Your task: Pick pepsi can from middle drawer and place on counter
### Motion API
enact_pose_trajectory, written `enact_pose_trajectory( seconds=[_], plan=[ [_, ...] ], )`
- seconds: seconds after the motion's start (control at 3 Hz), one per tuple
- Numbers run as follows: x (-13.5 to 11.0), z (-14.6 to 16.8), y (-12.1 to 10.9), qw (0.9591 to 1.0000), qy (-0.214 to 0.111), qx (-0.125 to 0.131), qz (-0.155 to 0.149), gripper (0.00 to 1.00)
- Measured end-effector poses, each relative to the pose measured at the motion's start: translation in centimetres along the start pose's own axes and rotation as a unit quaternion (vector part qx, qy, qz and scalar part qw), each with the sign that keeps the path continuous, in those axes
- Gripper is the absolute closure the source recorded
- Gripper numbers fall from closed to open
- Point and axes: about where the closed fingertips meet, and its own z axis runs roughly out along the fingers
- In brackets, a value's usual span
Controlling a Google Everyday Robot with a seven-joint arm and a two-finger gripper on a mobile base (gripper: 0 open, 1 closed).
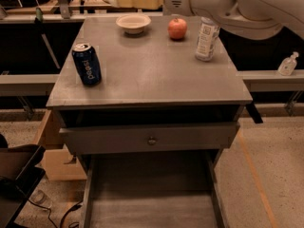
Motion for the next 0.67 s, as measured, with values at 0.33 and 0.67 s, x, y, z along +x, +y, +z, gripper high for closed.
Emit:
enact_pose_trajectory(
  seconds=[0.33, 0.67],
  plan=[
    [-1.2, -4.2, 0.3, 0.9973, -0.038, 0.063, -0.002, 0.00],
    [-2.0, -7.0, 0.4, 0.9893, -0.066, 0.130, -0.011, 0.00]
  ],
)
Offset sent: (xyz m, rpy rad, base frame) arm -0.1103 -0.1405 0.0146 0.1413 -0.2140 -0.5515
